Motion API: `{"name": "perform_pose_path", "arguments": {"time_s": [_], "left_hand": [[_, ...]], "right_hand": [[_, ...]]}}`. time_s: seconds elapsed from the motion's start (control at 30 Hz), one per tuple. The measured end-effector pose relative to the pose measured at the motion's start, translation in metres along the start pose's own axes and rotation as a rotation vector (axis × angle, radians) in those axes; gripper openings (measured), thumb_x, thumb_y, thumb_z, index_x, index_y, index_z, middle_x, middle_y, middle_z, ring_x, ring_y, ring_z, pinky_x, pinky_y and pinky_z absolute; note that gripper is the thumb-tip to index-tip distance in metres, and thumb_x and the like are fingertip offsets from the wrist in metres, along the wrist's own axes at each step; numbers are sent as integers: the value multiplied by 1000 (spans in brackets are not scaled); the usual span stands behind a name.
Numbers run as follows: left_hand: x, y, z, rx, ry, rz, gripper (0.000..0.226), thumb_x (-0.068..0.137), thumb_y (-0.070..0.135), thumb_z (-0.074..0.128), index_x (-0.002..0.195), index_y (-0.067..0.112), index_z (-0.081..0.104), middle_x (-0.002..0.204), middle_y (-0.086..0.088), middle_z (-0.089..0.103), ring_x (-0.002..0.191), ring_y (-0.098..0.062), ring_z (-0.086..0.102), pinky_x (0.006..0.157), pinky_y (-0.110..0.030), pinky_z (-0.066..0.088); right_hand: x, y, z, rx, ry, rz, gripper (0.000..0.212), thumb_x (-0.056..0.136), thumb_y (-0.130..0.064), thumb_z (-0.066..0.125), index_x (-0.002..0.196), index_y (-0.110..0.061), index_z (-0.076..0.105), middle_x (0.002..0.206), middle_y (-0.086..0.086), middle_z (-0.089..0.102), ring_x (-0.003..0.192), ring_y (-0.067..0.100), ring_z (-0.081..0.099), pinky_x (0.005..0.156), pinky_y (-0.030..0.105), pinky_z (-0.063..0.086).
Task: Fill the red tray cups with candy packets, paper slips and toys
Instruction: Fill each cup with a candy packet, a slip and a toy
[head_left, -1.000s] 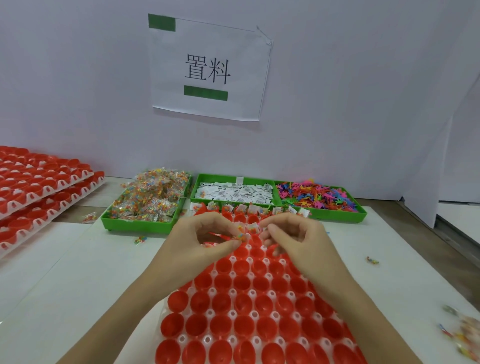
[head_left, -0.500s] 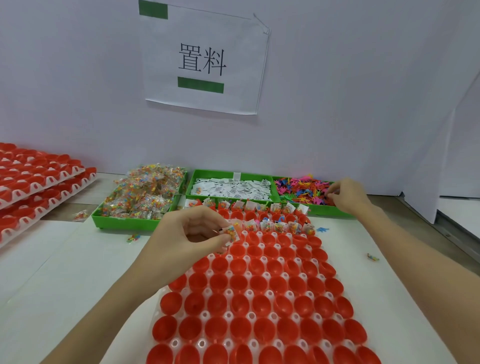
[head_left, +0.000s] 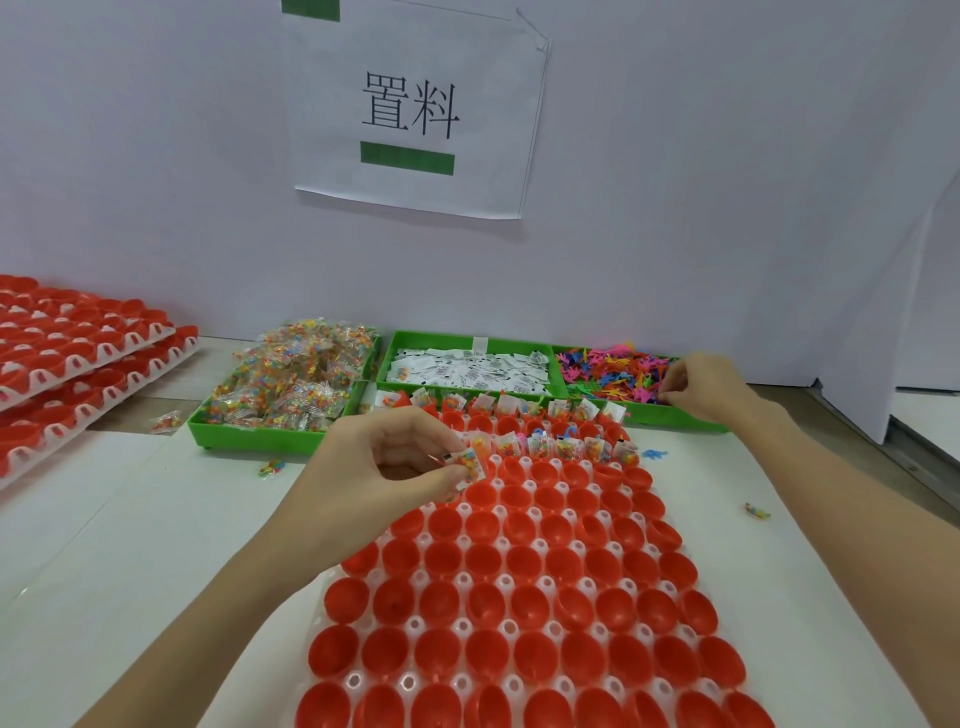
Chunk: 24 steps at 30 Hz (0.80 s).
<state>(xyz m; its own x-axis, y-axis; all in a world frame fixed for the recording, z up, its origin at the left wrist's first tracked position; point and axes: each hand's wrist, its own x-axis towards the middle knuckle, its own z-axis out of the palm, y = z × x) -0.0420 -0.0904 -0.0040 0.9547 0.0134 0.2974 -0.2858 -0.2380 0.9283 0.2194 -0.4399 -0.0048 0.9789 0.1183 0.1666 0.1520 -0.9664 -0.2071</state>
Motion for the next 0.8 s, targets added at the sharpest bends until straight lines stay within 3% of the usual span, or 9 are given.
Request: {"name": "perform_pose_path", "arguments": {"time_s": [0.17,0.3,0.4,0.5,0.63,0.8], "left_hand": [[1,-1,-1,-3,0,0,15,80,5,85,92,9,77,84,-11,78,79,-29,77,80,-35,63],[2,-1,0,-8,21,8,15,80,5,84,92,9,77,83,-11,77,78,-29,76,78,-34,63],[1,-2,2,-15,25,16,15,81,4,84,93,9,77,82,-10,77,75,-23,77,74,-25,62],[1,-3,4,-20,29,31,16,82,5,83,95,12,77,82,-10,77,74,-24,76,74,-25,61],[0,-3,7,-45,32,54,17,85,7,82,96,19,79,84,-9,77,76,-30,76,77,-32,63],[-2,-3,11,-18,-8,86,19,85,11,83,96,27,80,86,-3,77,80,-20,76,79,-30,62]], "right_hand": [[-3,1,3,215,141,92,9,92,-12,72,93,-5,77,100,12,74,88,20,61,82,33,48],[-15,-12,-3,712,264,165,15,88,-11,78,99,-2,75,98,17,75,90,26,70,87,39,57],[-37,-37,-11,1177,127,150,19,86,-3,77,103,4,72,96,22,75,82,22,74,76,28,63],[-70,-67,-18,1403,-40,90,27,84,-2,76,109,7,70,93,17,78,83,21,77,73,23,62],[-122,-103,-23,1391,-108,-64,20,86,-4,76,105,0,74,98,18,78,92,29,77,77,25,61],[-179,-138,-12,1041,68,-282,14,89,-5,76,96,-17,78,85,0,79,79,15,76,75,26,62]]}}
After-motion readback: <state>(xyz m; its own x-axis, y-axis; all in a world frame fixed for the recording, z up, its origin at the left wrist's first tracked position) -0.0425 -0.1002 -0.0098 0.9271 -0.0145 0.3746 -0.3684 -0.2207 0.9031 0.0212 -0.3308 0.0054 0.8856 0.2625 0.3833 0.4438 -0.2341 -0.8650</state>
